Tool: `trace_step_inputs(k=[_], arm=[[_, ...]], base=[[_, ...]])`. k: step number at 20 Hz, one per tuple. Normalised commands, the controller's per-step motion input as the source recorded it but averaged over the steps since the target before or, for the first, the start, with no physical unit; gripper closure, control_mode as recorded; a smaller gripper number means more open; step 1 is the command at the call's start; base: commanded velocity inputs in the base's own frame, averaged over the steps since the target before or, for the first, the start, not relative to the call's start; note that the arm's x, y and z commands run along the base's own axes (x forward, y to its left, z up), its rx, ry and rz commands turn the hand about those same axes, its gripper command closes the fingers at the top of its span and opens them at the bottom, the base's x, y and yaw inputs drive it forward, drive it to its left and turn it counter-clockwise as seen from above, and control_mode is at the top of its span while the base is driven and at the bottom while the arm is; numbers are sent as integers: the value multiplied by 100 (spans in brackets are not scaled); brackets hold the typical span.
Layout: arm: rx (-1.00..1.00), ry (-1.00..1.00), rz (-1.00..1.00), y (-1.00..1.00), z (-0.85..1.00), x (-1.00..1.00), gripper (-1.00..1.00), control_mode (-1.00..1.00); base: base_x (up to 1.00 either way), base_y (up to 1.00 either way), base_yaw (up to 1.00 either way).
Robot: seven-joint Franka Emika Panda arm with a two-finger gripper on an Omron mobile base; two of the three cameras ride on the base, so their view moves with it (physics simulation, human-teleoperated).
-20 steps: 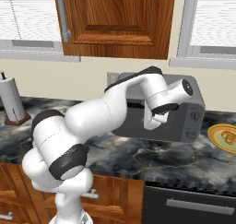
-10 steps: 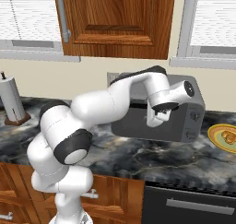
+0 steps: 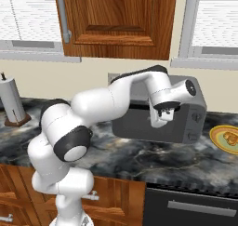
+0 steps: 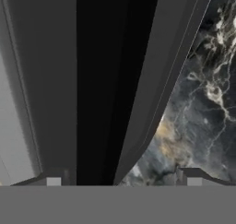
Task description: Open the toaster oven door. Place the bread on the top rack in the toaster oven and place the chicken drumstick on the bottom rack.
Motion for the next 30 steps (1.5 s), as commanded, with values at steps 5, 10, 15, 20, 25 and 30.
trace_step_inputs(k=[5,10,15,20,25,30], arm=[[-13,2,-1,9,-93,2,-100,-100],[-4,9,-8,16,-90,14,-100,-100],[0,4,-19,20,-94,2,-100,-100],[0,3,-20,18,-94,2,-100,-100],[0,4,-15,16,-94,0,-100,-100],[0,8,-8,10,-94,-8,-100,-100]], base=[[0,0,0],[0,0,0],[0,0,0],[0,0,0],[0,0,0],[0,0,0]])
